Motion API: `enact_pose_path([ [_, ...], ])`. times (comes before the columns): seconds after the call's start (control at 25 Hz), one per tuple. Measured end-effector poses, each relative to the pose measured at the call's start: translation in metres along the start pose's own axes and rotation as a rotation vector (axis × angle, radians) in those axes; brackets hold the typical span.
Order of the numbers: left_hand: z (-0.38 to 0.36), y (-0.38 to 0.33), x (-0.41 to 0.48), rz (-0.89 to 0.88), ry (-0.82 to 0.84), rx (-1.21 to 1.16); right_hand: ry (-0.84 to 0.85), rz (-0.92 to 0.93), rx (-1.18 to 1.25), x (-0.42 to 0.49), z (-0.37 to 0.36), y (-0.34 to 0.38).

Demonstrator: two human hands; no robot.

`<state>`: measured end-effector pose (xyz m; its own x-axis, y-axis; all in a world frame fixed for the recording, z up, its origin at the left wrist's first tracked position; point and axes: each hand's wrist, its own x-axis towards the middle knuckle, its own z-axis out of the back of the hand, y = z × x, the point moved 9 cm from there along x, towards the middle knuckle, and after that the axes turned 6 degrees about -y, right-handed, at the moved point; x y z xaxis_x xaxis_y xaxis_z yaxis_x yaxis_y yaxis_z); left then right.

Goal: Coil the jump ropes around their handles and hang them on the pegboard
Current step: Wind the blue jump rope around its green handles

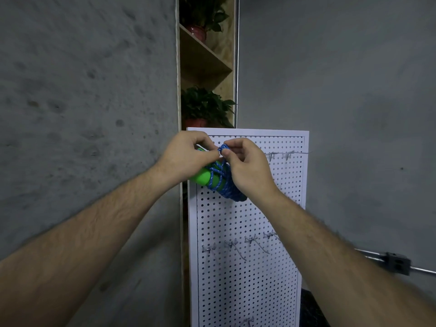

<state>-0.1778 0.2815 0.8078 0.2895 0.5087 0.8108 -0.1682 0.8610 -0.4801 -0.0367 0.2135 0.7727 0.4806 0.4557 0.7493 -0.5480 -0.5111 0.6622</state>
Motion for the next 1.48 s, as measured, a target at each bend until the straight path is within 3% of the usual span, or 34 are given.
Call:
enact_pose_path([
  [0.36,-0.002,-0.010,0.006,-0.093,0.051,0.081,-0.008,0.019,-0.026,0.001,0.001,0.013],
  [0.68,-0.008,0.022,-0.002,0.015,0.044,0.057,-0.016,-0.135,0.031,-0.004,-0.015,-0.017],
  [0.92,-0.016,0.035,-0.009,-0.039,0.042,0.066,-0.014,-0.069,-0.107,-0.016,-0.019,-0.023],
  [1.12,-0.015,0.028,-0.033,-0.265,-0.063,0.301,0.026,0.056,-0.397,-0.042,-0.012,-0.031],
  [1.48,-0.027,0.005,-0.159,-0.584,-0.204,0.589,0.105,0.332,-0.644,-0.132,0.010,-0.021],
])
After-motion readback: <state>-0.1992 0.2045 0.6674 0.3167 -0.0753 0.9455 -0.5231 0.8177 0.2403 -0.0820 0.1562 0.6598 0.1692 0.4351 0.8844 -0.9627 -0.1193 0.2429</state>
